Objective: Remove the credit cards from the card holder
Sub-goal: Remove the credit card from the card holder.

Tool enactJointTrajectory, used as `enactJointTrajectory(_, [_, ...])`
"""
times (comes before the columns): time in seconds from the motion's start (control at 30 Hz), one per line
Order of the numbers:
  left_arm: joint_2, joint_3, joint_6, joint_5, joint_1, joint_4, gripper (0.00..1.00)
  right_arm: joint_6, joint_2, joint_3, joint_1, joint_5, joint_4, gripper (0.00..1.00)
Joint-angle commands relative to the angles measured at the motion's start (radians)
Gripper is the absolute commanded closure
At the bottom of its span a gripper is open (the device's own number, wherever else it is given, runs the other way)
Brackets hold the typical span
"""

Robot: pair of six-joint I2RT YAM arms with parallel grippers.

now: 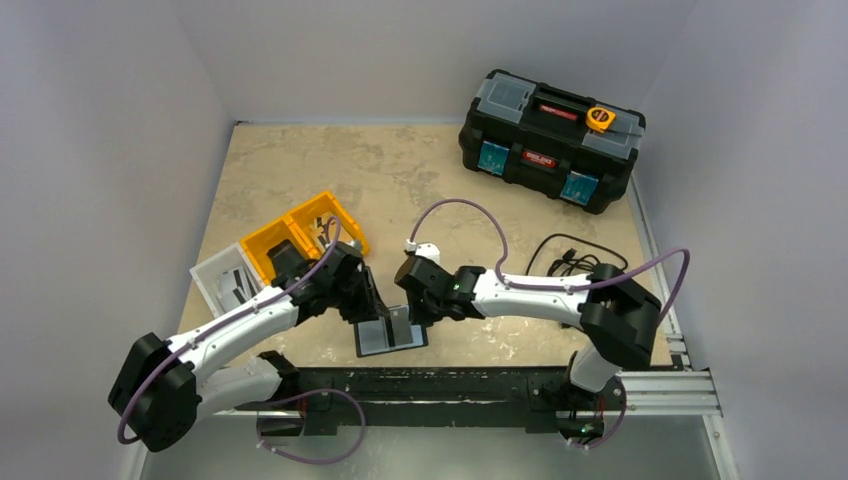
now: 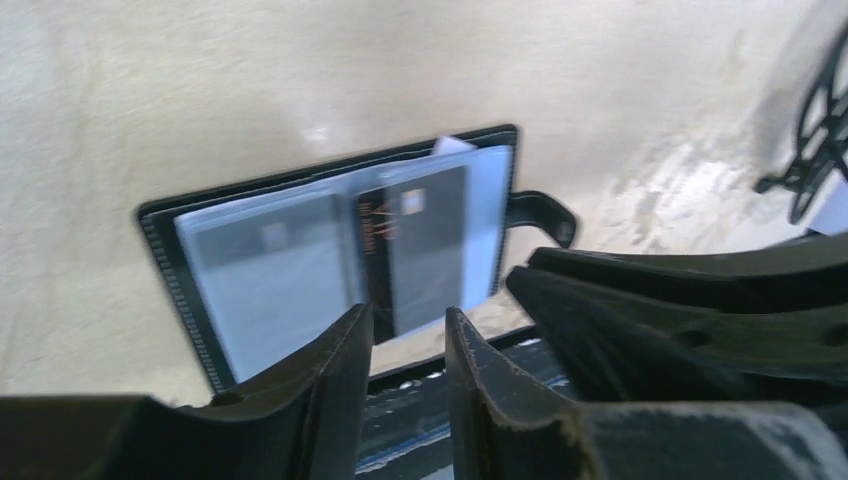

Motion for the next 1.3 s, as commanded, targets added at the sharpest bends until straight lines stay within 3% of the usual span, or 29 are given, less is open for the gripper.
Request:
enactJointTrajectory(0.0, [-0.042, -0.084, 0.024, 0.027, 0.048, 0.018, 0.71, -0.022, 0.051, 0.08, 0.003, -0.001, 0.026, 0.85])
enactJointTrajectory(0.27, [-0.015, -0.136, 0.036, 0.07, 0.065, 0.116, 0.76, -0.02, 0.131, 0.07, 0.002, -0.023, 0.064, 1.0])
enactJointTrajectory(1.03, [0.151, -0.177, 0.021, 0.152, 0.065, 0.312, 0.79, 0.018, 0.164, -0.022, 0.001, -0.041, 0.106, 1.0])
enactJointTrajectory(1.13, [0.142, -0.177, 0.018, 0.151, 0.064, 0.306, 0.84, 0.02, 0.168, -0.028, 0.001, -0.043, 0.108, 1.0])
enactJointTrajectory(1.27, [0.112, -0.169, 0.016, 0.13, 0.064, 0.266, 1.0, 0.026, 0.166, -0.038, 0.0, -0.034, 0.104, 1.0])
